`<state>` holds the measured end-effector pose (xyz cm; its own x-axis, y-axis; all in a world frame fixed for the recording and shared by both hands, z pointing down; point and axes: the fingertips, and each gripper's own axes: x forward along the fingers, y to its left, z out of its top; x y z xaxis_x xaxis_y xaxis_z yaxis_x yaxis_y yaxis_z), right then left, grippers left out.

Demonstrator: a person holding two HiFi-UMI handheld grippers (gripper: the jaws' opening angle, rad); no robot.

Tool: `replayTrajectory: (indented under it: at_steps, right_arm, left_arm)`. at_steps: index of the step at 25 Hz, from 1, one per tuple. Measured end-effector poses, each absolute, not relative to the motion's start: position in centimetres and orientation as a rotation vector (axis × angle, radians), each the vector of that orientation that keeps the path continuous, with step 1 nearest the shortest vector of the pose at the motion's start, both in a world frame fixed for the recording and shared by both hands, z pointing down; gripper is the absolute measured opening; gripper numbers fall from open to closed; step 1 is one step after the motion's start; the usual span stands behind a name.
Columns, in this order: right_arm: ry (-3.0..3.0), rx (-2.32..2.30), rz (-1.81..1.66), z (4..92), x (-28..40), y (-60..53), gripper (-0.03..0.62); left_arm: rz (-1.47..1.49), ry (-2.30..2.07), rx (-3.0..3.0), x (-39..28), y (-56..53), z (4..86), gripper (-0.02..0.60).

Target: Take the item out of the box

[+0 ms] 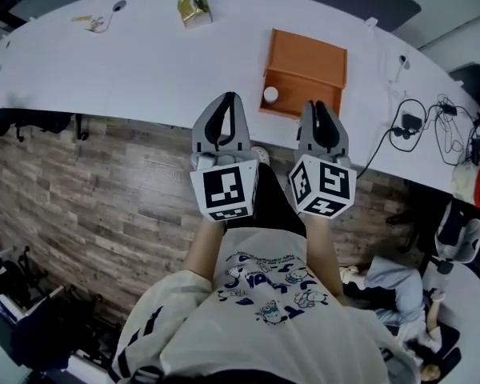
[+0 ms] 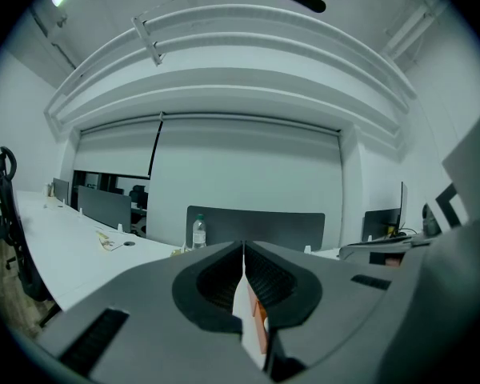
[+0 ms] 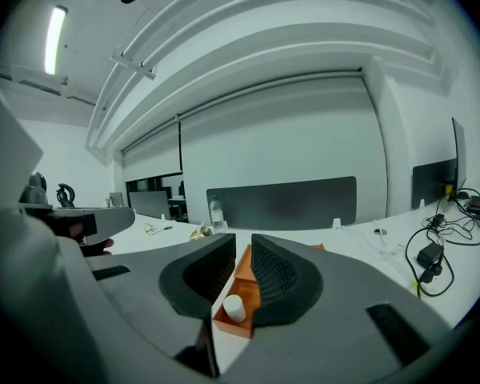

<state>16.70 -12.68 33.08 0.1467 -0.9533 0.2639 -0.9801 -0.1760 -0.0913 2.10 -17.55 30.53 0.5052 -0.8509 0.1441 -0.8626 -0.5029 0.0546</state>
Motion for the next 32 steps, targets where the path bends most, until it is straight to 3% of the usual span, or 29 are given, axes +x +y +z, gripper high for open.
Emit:
replayTrajectory:
  at_steps: [32]
  right_arm:
    - [-2.004,1.892,0.668,43.0,16.8,-22.3,0.065]
  left_arm:
    - [0.351,-1.558,2.393,4.0,-26.8,39.2,0.021]
